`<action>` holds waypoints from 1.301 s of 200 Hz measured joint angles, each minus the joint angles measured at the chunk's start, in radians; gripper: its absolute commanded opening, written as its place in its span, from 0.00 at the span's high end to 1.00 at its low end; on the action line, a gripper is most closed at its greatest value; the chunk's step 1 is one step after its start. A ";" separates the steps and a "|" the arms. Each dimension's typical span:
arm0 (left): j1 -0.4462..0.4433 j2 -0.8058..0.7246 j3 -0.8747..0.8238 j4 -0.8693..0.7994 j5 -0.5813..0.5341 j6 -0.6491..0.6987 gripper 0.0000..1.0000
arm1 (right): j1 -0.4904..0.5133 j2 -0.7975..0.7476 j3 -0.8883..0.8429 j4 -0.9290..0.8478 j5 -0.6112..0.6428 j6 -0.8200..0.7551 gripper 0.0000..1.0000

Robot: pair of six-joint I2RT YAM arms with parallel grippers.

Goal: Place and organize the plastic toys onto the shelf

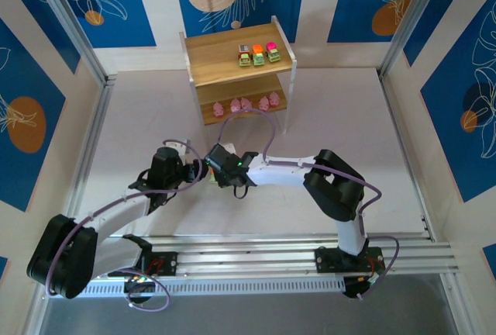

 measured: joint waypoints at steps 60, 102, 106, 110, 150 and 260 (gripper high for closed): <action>0.001 0.032 0.000 0.009 0.024 -0.001 0.27 | -0.045 -0.066 -0.039 -0.045 0.029 -0.032 0.75; 0.002 0.033 0.000 0.023 0.034 -0.005 0.27 | -0.083 -0.073 -0.068 -0.053 0.023 -0.051 0.74; 0.002 0.033 0.000 0.024 0.034 -0.005 0.27 | -0.084 -0.073 -0.069 -0.053 0.021 -0.052 0.74; 0.002 0.033 0.000 0.025 0.034 -0.005 0.27 | -0.085 -0.073 -0.071 -0.053 0.019 -0.052 0.74; 0.003 0.034 0.000 0.026 0.035 -0.007 0.27 | -0.087 -0.073 -0.076 -0.051 0.001 -0.055 0.67; 0.004 0.046 0.000 0.030 0.045 -0.007 0.26 | -0.087 -0.053 -0.076 -0.056 0.005 -0.056 0.62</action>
